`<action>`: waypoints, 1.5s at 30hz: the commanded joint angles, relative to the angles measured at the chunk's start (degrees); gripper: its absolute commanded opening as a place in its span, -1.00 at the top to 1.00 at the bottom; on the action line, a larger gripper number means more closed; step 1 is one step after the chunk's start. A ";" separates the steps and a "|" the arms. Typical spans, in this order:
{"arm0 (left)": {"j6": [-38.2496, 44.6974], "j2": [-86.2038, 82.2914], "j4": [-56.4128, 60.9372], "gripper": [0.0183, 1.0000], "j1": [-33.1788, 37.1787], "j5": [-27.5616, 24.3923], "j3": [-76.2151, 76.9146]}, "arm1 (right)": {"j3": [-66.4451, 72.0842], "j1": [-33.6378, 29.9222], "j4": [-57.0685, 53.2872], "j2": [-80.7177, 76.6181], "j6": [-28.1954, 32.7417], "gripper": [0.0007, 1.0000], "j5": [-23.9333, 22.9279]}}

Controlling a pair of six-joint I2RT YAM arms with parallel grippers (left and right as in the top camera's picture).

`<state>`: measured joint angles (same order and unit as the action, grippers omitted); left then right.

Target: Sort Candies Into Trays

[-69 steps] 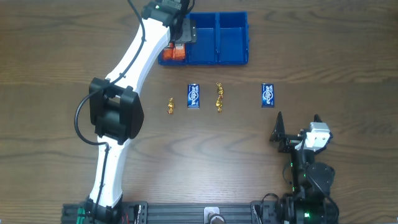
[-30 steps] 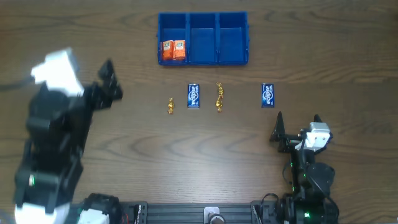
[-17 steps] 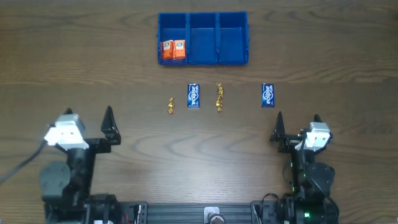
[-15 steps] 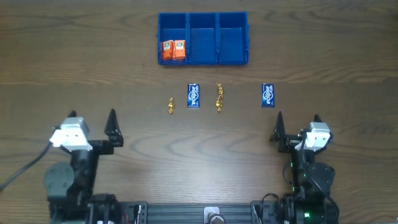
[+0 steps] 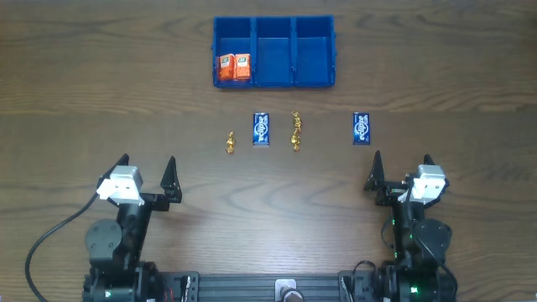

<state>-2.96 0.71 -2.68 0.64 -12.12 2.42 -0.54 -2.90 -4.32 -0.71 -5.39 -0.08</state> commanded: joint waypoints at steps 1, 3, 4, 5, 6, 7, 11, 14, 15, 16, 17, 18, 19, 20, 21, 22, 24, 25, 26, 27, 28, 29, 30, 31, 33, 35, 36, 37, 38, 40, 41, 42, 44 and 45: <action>1.22 -0.57 -0.46 -0.99 0.07 -1.51 -2.12 | 0.09 0.26 -0.39 0.22 0.35 -1.00 -0.72; 1.75 -0.57 -0.44 -1.00 0.04 -1.51 -2.12 | 0.09 0.26 -0.39 0.22 0.35 -1.00 -0.72; 1.75 -0.57 -0.31 -1.00 -0.04 -1.46 -2.12 | 0.09 0.26 -0.39 0.22 0.35 -1.00 -0.72; 1.75 -0.57 0.00 -1.00 -0.17 -1.46 -2.12 | 0.09 0.26 -0.39 0.22 0.35 -1.00 -0.72; 2.21 -0.57 0.39 -1.00 -0.37 -1.44 -2.12 | 0.09 0.26 -0.39 0.22 0.35 -1.00 -0.72; 3.04 -0.57 0.87 -1.00 -0.59 -1.49 -2.12 | 0.09 0.26 -0.39 0.22 0.35 -1.00 -0.72; 5.29 -0.57 1.88 -1.00 -1.51 -1.53 -2.12 | 0.09 0.26 -0.39 0.22 0.35 -1.00 -0.72; 8.20 -0.57 1.66 -1.00 -1.46 -2.32 -2.12 | 0.09 0.26 -0.39 0.22 0.35 -1.00 -0.70; 9.29 -0.57 1.60 -0.99 -1.42 -2.75 -2.12 | 0.09 0.26 -0.39 0.22 0.35 -1.00 -0.72; 10.73 -0.57 1.38 -0.99 -1.42 -3.02 -2.12 | 0.09 0.26 -0.39 0.22 0.35 -1.00 -0.72; 10.99 -0.57 1.11 -1.00 -1.42 -2.95 -2.12 | 0.09 0.26 -0.39 0.22 0.35 -1.00 -0.72; 11.19 -0.57 0.48 -1.00 -1.42 -2.89 -2.12 | 0.09 0.26 -0.39 0.22 0.35 -1.00 -0.72; 11.17 -0.57 -0.15 -1.00 -1.42 -2.64 -2.12 | 0.09 0.26 -0.37 0.22 0.35 -1.00 -0.72; 11.15 -0.57 -0.48 -1.00 -1.42 -2.40 -2.12 | 0.09 0.26 -0.39 0.22 0.35 -1.00 -0.72; 11.15 -0.57 -0.46 -1.00 -1.42 -2.40 -2.12 | 0.09 0.26 -0.39 0.22 0.35 -1.00 -0.72; 11.15 -0.57 -0.42 -1.00 -1.42 -2.40 -2.12 | 0.09 0.26 -0.39 0.22 0.35 -1.00 -0.70; 11.15 -0.57 -0.44 -1.00 -1.42 -2.32 -2.12 | 0.09 0.26 -0.39 0.22 0.35 -1.00 -0.72; 11.15 -0.57 -0.44 -1.00 -1.42 -2.32 -2.12 | 0.09 0.26 -0.37 0.22 0.35 -1.00 -0.72; 11.15 -0.57 -0.44 -1.00 -1.42 -2.32 -2.12 | 0.09 0.26 -0.39 0.22 0.35 -1.00 -0.72; 11.15 -0.57 -0.44 -1.00 -1.42 -2.34 -2.12 | 0.09 0.26 -0.39 0.22 0.35 -1.00 -0.70; 11.15 -0.57 -0.44 -1.00 -1.42 -2.34 -2.12 | 0.09 0.26 -0.39 0.22 0.35 -1.00 -0.70; 11.15 -0.57 -0.44 -0.99 -1.42 -2.34 -2.12 | 0.09 0.26 -0.39 0.22 0.35 -1.00 -0.72; 11.15 -0.57 -0.44 -0.99 -1.42 -2.32 -2.12 | 0.09 0.26 -0.39 0.22 0.33 -1.00 -0.72; 11.15 -0.57 -0.44 -1.00 -1.42 -2.34 -2.12 | 0.09 0.26 -0.39 0.22 0.35 -1.00 -0.72; 11.15 -0.57 -0.44 -1.00 -1.42 -2.34 -2.12 | 0.09 0.26 -0.39 0.22 0.35 -1.00 -0.70; 11.15 -0.55 -0.44 -0.99 -1.42 -2.32 -2.12 | 0.09 0.26 -0.39 0.22 0.35 -1.00 -0.72; 11.15 -0.52 -0.44 -0.99 -1.42 -2.32 -2.12 | 0.09 0.26 -0.39 0.22 0.35 -1.00 -0.72; 11.15 -0.46 -0.44 -1.00 -1.42 -2.34 -2.12 | 0.09 0.26 -0.39 0.22 0.35 -1.00 -0.72; 11.15 -0.46 -0.44 -0.99 -1.42 -2.32 -2.12 | 0.09 0.26 -0.39 0.22 0.35 -1.00 -0.70; 11.15 -0.46 -0.44 -1.00 -1.42 -2.34 -2.12 | 0.09 0.26 -0.39 0.22 0.35 -1.00 -0.72; 11.15 -0.46 -0.44 -0.99 -1.42 -2.34 -2.12 | 0.09 0.26 -0.39 0.22 0.35 -1.00 -0.72; 11.15 -0.46 -0.44 -1.00 -1.42 -2.32 -2.12 | 0.09 0.26 -0.39 0.22 0.35 -1.00 -0.72; 11.15 -0.46 -0.44 -0.99 -1.42 -2.34 -2.12 | 0.09 0.26 -0.39 0.22 0.35 -1.00 -0.72; 11.15 -0.46 -0.44 -0.99 -1.42 -2.34 -2.12 | 0.09 0.26 -0.39 0.22 0.35 -1.00 -0.70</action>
<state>7.55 0.62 -1.19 -0.64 -13.41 1.65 -0.54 -2.90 -4.32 -0.71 -5.39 -0.08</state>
